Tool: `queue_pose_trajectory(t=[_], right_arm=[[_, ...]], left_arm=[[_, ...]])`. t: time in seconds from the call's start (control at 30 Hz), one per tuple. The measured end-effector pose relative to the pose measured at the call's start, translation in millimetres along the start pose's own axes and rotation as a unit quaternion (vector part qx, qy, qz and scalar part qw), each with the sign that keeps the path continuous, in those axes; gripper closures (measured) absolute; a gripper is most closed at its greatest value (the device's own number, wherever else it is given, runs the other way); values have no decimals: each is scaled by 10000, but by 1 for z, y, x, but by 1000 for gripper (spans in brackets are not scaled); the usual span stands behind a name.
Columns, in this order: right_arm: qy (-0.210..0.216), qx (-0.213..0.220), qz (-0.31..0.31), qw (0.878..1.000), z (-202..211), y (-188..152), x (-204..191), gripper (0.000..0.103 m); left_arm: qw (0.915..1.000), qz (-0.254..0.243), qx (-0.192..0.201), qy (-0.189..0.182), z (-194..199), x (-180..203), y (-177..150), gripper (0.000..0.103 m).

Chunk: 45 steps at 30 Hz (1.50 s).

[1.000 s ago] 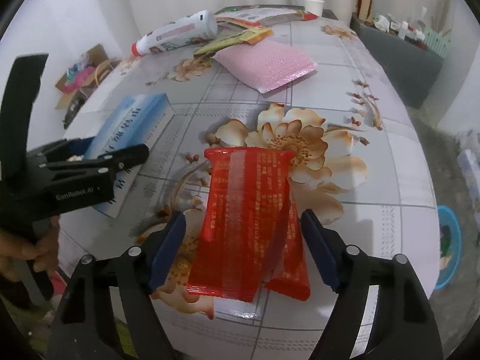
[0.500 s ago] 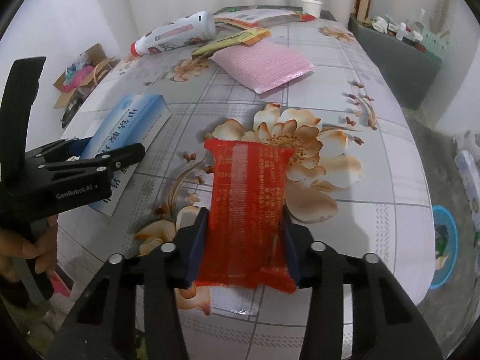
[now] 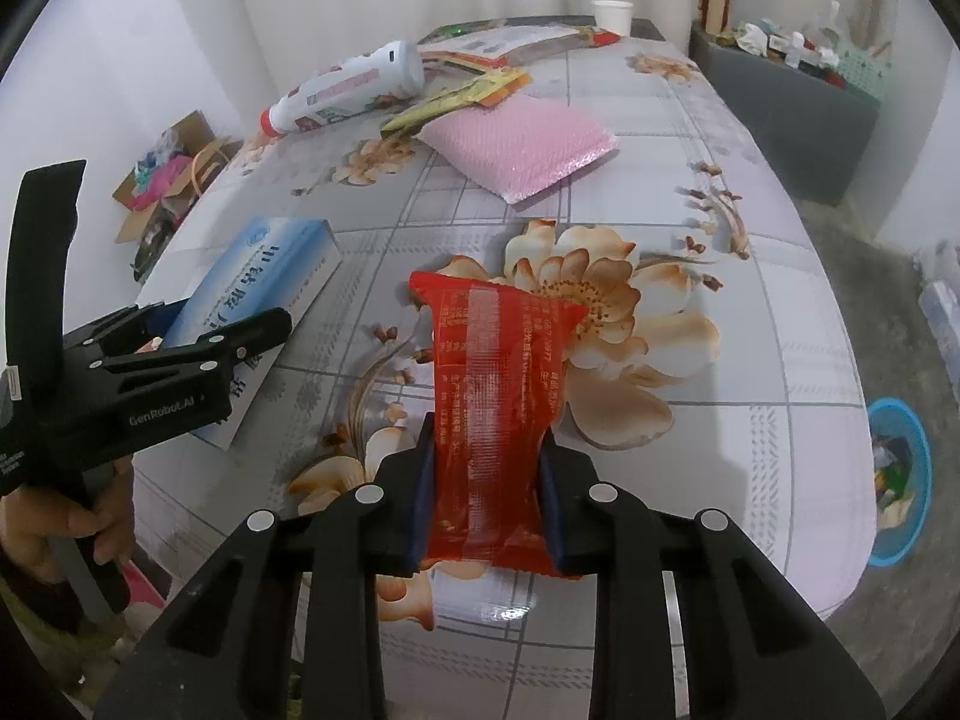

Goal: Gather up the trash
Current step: 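Lift the blue box with the left gripper while the right lifts the red packet, then carry box and packet over the wastebasket and open both grippers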

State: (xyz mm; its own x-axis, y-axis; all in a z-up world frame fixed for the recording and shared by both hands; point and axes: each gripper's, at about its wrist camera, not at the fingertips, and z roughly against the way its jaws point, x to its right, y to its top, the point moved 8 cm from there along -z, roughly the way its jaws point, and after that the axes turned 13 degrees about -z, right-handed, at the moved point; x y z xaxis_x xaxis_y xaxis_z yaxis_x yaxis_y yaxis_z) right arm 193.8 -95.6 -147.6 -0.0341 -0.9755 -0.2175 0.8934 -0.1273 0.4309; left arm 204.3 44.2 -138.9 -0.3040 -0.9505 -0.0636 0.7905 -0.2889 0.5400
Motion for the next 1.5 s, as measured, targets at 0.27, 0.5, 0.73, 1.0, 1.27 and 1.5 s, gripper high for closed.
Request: queue_pose_trajectory(t=[0.27, 0.5, 0.73, 1.0, 1.27, 1.5], right_arm=[[-17, 86, -50, 9999, 6, 2, 3, 77], [9, 137, -136, 9998, 10, 3, 5, 77], [38, 193, -137, 9997, 13, 6, 3, 77], [78, 325, -144, 9993, 21, 13, 1, 77], [192, 597, -270, 9977, 43, 19, 7, 77], [246, 1168, -926, 9885, 85, 26, 49, 77]], left_arm=[[9999, -86, 116, 78, 8, 2, 4, 32], [9995, -174, 238, 149, 17, 4, 7, 32], [9988, -238, 377, 216, 28, 5, 11, 32], [9978, -309, 521, 278, 40, 7, 15, 32], [9959, -465, 757, 184, 59, 24, 32, 32], [9860, -1102, 1201, -349, 83, 88, 78, 32]])
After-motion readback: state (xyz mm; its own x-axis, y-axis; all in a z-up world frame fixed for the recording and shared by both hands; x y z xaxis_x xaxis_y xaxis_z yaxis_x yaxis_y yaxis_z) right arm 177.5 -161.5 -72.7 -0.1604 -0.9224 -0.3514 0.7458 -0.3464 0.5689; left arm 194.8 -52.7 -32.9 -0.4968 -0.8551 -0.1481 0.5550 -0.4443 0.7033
